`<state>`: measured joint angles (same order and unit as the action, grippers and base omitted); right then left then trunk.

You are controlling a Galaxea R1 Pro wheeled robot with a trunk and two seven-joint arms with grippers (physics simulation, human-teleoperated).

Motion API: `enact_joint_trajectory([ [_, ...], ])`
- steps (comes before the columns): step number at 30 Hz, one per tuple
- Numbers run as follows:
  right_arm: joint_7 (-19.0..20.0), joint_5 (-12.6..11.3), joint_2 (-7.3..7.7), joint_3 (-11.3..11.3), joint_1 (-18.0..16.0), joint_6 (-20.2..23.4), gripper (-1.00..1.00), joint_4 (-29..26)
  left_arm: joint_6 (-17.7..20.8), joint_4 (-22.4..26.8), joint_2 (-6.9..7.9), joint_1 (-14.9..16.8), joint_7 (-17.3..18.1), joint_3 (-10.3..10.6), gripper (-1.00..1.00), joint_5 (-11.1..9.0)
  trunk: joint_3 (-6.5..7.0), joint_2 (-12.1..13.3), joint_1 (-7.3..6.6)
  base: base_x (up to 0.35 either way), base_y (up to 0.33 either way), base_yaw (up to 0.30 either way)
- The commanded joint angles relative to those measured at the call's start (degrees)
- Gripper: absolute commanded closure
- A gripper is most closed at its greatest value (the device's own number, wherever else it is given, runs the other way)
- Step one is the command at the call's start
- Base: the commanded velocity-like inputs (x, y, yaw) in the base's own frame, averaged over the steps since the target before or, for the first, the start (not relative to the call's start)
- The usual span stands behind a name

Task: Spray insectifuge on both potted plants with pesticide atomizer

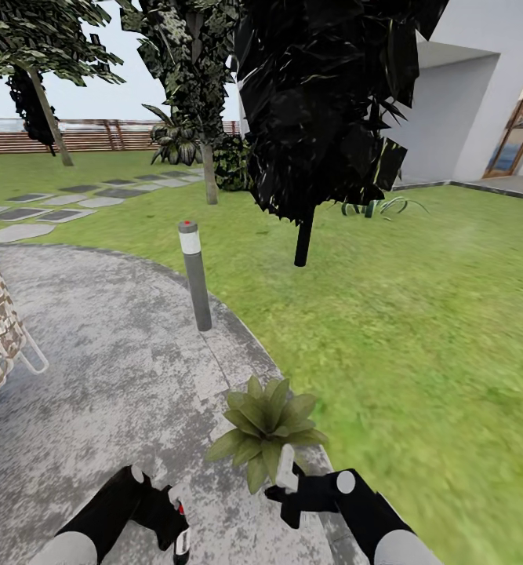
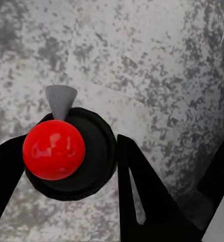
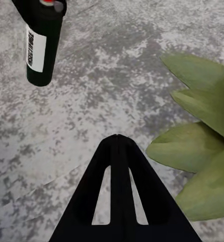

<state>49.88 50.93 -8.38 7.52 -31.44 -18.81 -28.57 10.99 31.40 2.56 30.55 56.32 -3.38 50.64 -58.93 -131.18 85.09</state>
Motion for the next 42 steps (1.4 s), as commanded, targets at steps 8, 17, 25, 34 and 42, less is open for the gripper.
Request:
enact_joint_trajectory([
  [8, 5.49, 0.38, -0.23, 0.48, -0.35, -0.26, 1.00, -2.16, 3.74, 0.15, -3.61, 0.81, 1.58, 1.51, 1.00, 2.70, -0.06, -0.02, -0.01, 0.000, 0.000, 0.000],
  [17, 5.58, 0.31, -0.23, 0.48, -0.37, -0.27, 1.00, -2.19, 3.97, 0.23, -8.19, 0.82, 1.48, 3.58, 1.00, 2.92, -0.06, -0.02, -0.01, 0.000, 0.000, 0.000],
  [25, 5.52, 0.31, -0.23, 0.48, -0.38, -0.27, 1.00, -2.19, 3.93, 0.33, -10.58, 0.82, 1.41, 4.22, 1.00, 2.89, -0.06, -0.02, -0.01, 0.000, 0.000, 0.000],
  [34, 5.49, 0.31, -0.84, 0.48, -0.38, -0.18, 1.00, -2.27, 4.21, 1.46, -12.02, 0.82, -2.62, 5.74, 1.00, 2.87, -0.06, -0.02, -0.01, 0.000, 0.000, 0.000],
  [42, 5.49, 0.31, -0.94, 0.48, -0.38, -0.18, 1.00, -2.41, 3.39, 1.47, -12.45, 0.82, -2.86, 5.62, 1.00, 2.49, -0.06, -0.02, -0.01, 0.000, 0.000, 0.000],
])
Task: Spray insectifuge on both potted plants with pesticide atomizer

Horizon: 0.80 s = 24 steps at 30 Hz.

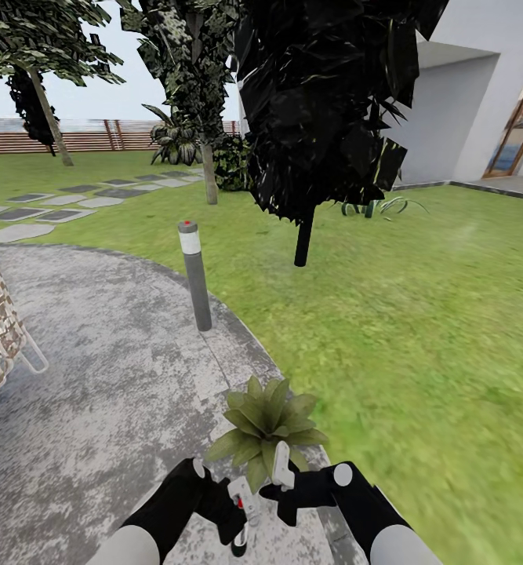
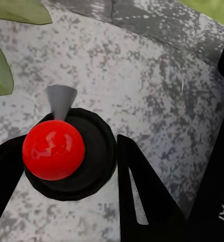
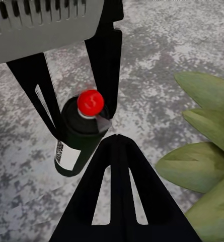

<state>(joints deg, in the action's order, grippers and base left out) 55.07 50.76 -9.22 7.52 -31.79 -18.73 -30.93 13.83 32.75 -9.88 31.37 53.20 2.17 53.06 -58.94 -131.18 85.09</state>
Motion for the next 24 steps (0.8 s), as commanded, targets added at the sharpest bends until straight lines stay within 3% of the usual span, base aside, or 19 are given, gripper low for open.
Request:
enact_joint_trajectory([
  [1, 0.31, 0.48, -0.09, 0.48, -0.03, -0.25, 1.00, -0.18, 0.50, 0.12, -0.05, -0.01, 0.31, 0.05, 1.00, 0.02, -0.05, -0.02, -0.01, 0.000, 0.000, 0.000],
  [8, 0.31, 0.48, -0.09, 0.48, -0.03, -0.25, 1.00, -0.28, -0.29, 0.04, -0.11, -0.08, 1.43, -0.06, 1.00, -2.10, -0.05, -0.02, -0.01, 0.000, 0.000, 0.000],
  [14, 0.31, 0.48, -0.14, 0.48, -0.03, -0.26, 1.00, -0.31, -0.72, 0.03, -0.11, -0.08, 1.72, -0.07, 1.00, -2.62, -0.05, -0.02, -0.01, 0.000, 0.000, 0.000],
  [18, 0.31, 0.48, -0.16, 0.48, -0.03, -0.25, 1.00, -0.29, -0.88, 0.03, -0.11, -0.08, 1.73, -0.06, 1.00, -5.42, -0.05, -0.02, -0.01, 0.000, 0.000, 0.000],
  [24, 0.31, 0.48, -0.18, 0.48, -0.03, -0.25, 1.00, -0.36, -2.98, 0.03, -0.11, -0.08, 1.67, -0.06, 1.00, -6.47, -0.05, -0.02, -0.01, 0.000, 0.000, 0.000],
])
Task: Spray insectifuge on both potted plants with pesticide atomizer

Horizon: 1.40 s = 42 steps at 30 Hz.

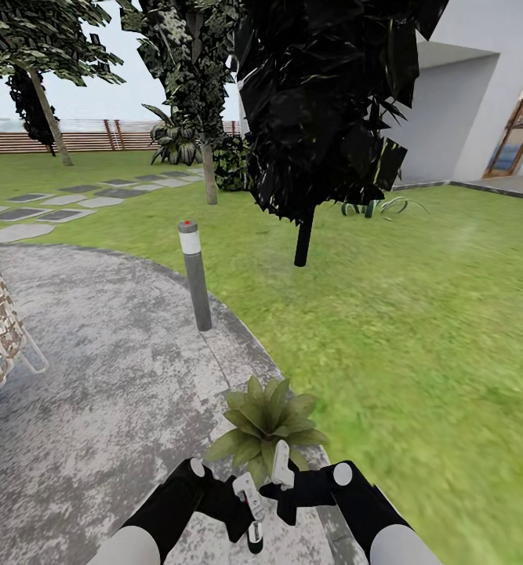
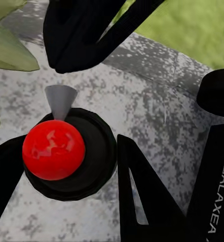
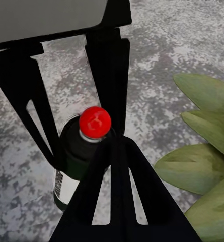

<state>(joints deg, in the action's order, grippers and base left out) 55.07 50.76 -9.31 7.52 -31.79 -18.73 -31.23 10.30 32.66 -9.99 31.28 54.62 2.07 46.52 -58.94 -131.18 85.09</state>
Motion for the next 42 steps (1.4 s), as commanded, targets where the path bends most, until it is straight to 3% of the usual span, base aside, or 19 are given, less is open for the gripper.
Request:
enact_joint_trajectory([
  [1, 0.31, 0.48, -0.09, 0.48, -0.03, -0.25, 1.00, -0.06, -0.02, 0.12, -0.01, 0.01, 0.24, 0.04, 1.00, -0.09, -0.05, -0.02, -0.01, 0.000, 0.000, 0.000],
  [10, 0.31, 0.48, -0.09, 0.48, -0.03, -0.27, 1.00, -0.05, -0.71, -0.10, -0.01, -0.01, 0.33, 0.03, 1.00, -0.39, -0.05, -0.02, -0.01, 0.000, 0.000, 0.000],
  [17, 0.31, 0.48, -0.09, 0.48, -0.03, -0.28, 1.00, -0.06, -0.80, -0.30, -0.01, -0.01, 0.56, 0.04, 1.00, -2.58, -0.05, -0.02, -0.01, 0.000, 0.000, 0.000],
  [32, 0.31, 0.48, -0.09, 0.48, -0.03, -0.33, 1.00, -0.06, -0.93, -0.92, 0.27, -0.22, 0.47, 0.44, 1.00, -1.95, -0.05, -0.02, -0.01, 0.000, 0.000, 0.000],
  [34, 0.31, 0.48, -0.09, 0.48, -0.03, -0.34, 1.00, -0.06, -0.84, -0.97, 2.02, -0.24, 0.42, 0.47, 1.00, -1.48, -0.05, -0.02, -0.01, 0.000, 0.000, 0.000],
  [39, 0.31, 0.48, -0.02, 0.48, -0.03, -0.34, 1.00, 0.01, -0.86, -0.94, 9.08, -0.54, 0.40, 0.48, 1.00, -0.85, -0.05, -0.02, -0.01, 0.000, 0.000, 0.000],
  [42, 0.31, 0.48, -0.01, 0.48, -0.03, -0.34, 1.00, 0.03, -0.95, -0.93, 11.99, -0.69, 0.47, 0.48, 1.00, -0.82, -0.05, -0.02, -0.01, 0.000, 0.000, 0.000],
])
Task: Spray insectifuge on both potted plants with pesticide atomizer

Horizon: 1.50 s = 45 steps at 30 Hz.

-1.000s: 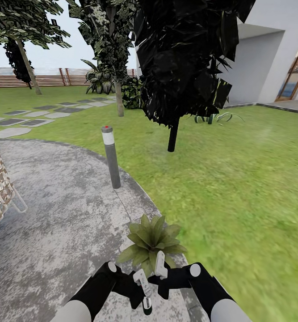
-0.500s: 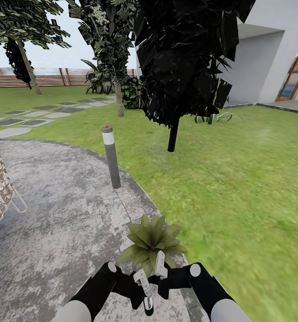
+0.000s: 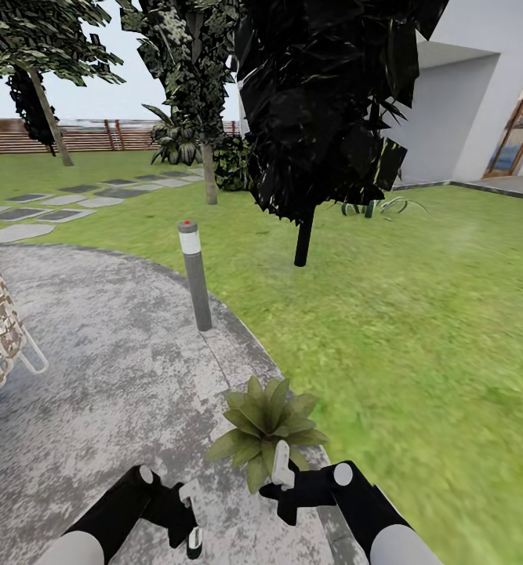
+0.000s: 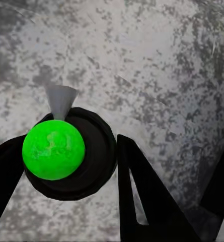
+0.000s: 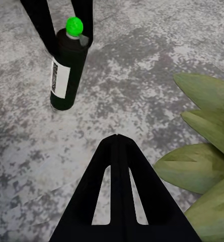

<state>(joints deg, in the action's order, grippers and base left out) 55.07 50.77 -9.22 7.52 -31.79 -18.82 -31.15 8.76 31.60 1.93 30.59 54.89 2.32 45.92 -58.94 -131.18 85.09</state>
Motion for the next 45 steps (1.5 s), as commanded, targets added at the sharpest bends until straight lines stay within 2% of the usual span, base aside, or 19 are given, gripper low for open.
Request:
enact_joint_trajectory([
  [1, 0.31, 0.47, -0.08, 0.48, -0.03, -0.25, 1.00, -0.06, 0.58, 0.13, 0.49, -0.03, 0.21, 0.23, 1.00, -0.22, -0.05, -0.02, -0.01, 0.000, 0.000, 0.000],
  [3, 0.31, 0.50, -0.02, 0.48, -0.03, -0.25, 1.00, 0.00, 0.48, 0.13, 2.22, -0.13, 0.22, 0.21, 1.00, -0.24, -0.05, -0.02, -0.01, 0.000, 0.000, 0.000],
  [4, 0.31, 0.49, 0.02, 0.51, -0.03, -0.25, -1.00, 0.01, 0.46, 0.13, 2.91, -0.14, 0.22, 0.19, 1.00, -0.34, -0.05, -0.02, -0.01, 0.000, 0.000, 0.000],
  [7, 0.31, 0.46, 0.21, 0.58, -0.03, -0.33, -1.00, 0.03, 0.45, 0.07, 6.49, -0.17, 0.14, -0.35, 1.00, -1.10, -0.05, -0.02, -0.01, 0.000, 0.000, 0.000],
  [10, 0.01, 0.32, 0.50, 0.85, -0.03, -0.41, -1.00, 0.18, 0.59, 0.12, 7.28, -0.17, -0.44, -1.44, 1.00, -1.17, -0.05, -0.02, -0.01, 0.000, 0.000, 0.000],
  [13, -0.71, -0.12, 2.48, 2.34, 0.25, -0.58, -1.00, 0.44, 0.71, 0.13, 7.07, -0.18, -2.16, -6.97, 1.00, -1.16, -0.05, -0.02, -0.01, 0.000, 0.000, 0.000],
  [14, -2.12, -1.01, 3.51, 4.71, 0.60, -0.73, -1.00, 0.50, 0.76, 0.13, 6.90, -0.18, -3.00, -9.96, 1.00, -1.19, -0.05, -0.02, -0.01, 0.000, 0.000, 0.000],
  [16, -5.94, -3.58, 5.27, 11.98, 3.09, -2.73, -1.00, 0.57, 0.82, 0.11, 6.40, -0.18, -3.99, -15.61, 1.00, -1.31, -0.05, -0.02, -0.01, 0.000, 0.000, 0.000],
  [17, -7.29, -5.54, 6.89, 18.66, 5.62, -6.34, -1.00, 0.56, 1.13, 0.12, 5.37, -0.18, -4.26, -17.81, 1.00, -1.24, -0.05, -0.02, -0.01, 0.000, 0.000, 0.000],
  [21, -7.90, -7.96, 9.26, 34.92, 10.60, -13.61, -1.00, 0.56, 2.09, 0.78, 3.89, -0.09, -4.34, -19.12, 1.00, -1.13, -0.05, -0.02, -0.01, 0.000, 0.000, 0.000],
  [22, -7.90, -8.09, 9.44, 37.52, 11.43, -15.09, -1.00, 0.54, 3.25, 0.89, 3.75, -0.04, -4.33, -19.24, 1.00, -1.16, -0.05, -0.02, -0.01, 0.000, 0.000, 0.000],
  [23, -7.89, -8.20, 9.59, 41.00, 12.70, -17.05, -1.00, 0.51, 5.40, 1.01, 3.68, -0.02, -4.30, -19.29, 1.00, -1.31, -0.05, -0.02, -0.01, 0.000, 0.000, 0.000],
  [28, -8.07, -8.31, 9.77, 50.93, 15.62, -20.04, -1.00, 0.29, 14.98, 1.20, 3.37, 0.60, -4.22, -18.99, 1.00, -3.28, -0.05, -0.02, -0.01, 0.000, 0.000, 0.000],
  [32, -10.69, -8.25, 10.61, 64.24, 15.94, -20.24, -1.00, 0.34, 29.39, 1.29, 2.12, 3.94, -4.18, -18.02, 1.00, -3.05, -0.05, -0.02, -0.01, 0.000, 0.000, 0.000],
  [34, -13.52, -8.20, 10.97, 68.08, 15.96, -20.25, -1.00, 0.40, 34.73, 1.28, 1.99, 6.40, -4.18, -16.69, 1.00, -2.98, -0.05, -0.02, -0.01, 0.000, 0.000, 0.000],
  [35, -14.74, -8.18, 11.01, 68.83, 15.96, -20.23, -1.00, 0.43, 36.84, 1.28, 1.92, 7.27, -4.18, -15.73, 1.00, -2.97, -0.05, -0.02, -0.01, 0.000, 0.000, 0.000],
  [38, -17.95, -7.91, 11.02, 69.83, 15.96, -20.20, -1.00, 0.42, 45.31, 1.28, 1.42, 10.42, -4.14, -9.57, 1.00, -3.03, -0.05, -0.02, -0.01, 0.000, 0.000, 0.000],
  [40, -18.44, -7.83, 10.84, 69.95, 15.96, -20.20, -1.00, 0.46, 47.71, 1.22, 0.26, 12.27, -4.11, -5.91, 1.00, -3.00, -0.05, -0.02, -0.01, 0.000, 0.000, 0.000],
  [45, -18.74, -7.79, 10.66, 70.06, 15.97, -20.27, -1.00, 0.44, 49.10, 0.33, -2.65, 14.51, -4.09, -3.45, 1.00, -3.11, -0.05, -0.02, -0.01, 0.000, 0.000, 0.000],
])
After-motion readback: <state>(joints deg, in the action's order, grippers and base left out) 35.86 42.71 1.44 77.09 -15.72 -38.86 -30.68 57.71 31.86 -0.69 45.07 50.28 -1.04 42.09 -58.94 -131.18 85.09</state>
